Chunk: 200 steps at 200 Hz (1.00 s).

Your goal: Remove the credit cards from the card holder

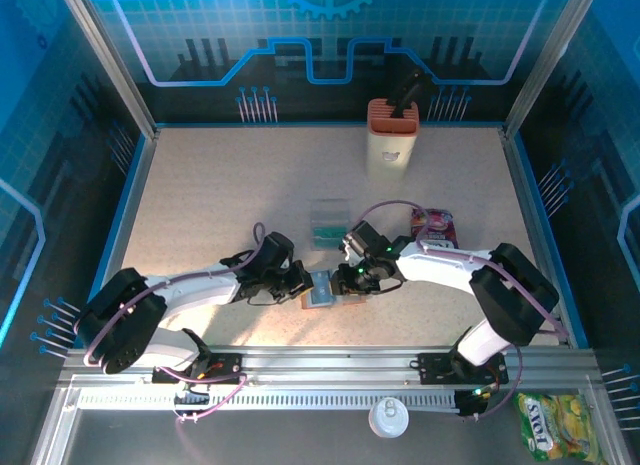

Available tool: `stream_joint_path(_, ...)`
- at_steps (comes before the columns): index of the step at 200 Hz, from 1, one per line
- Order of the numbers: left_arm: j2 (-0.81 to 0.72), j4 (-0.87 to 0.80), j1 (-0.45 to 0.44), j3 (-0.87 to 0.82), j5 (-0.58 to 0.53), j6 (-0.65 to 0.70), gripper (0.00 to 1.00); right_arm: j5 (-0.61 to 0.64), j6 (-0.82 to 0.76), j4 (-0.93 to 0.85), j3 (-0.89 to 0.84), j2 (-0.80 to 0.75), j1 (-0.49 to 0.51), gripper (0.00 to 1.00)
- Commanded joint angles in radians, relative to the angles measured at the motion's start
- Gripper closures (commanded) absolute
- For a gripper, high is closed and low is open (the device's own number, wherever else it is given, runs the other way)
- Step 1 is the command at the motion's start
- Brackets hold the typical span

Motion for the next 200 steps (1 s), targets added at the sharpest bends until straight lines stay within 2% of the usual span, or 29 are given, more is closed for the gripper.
stream_joint_path(1, 0.014, 0.008, -0.006, 0.031, 0.02, 0.0, 0.91, 0.0, 0.0, 0.0, -0.023, 0.018, 0.0, 0.67)
stream_joint_path(73, 0.023, -0.003, -0.007, 0.035, 0.018, 0.008, 0.91, -0.01, 0.048, 0.049, -0.051, 0.031, 0.039, 0.67)
stream_joint_path(146, 0.049, -0.025, -0.007, 0.053, 0.012, 0.04, 0.92, 0.023, 0.046, 0.016, -0.025, -0.011, 0.038, 0.67)
stream_joint_path(200, 0.076, -0.037, -0.006, 0.064, -0.01, 0.06, 0.95, -0.031, 0.048, 0.061, 0.034, 0.017, 0.013, 0.68)
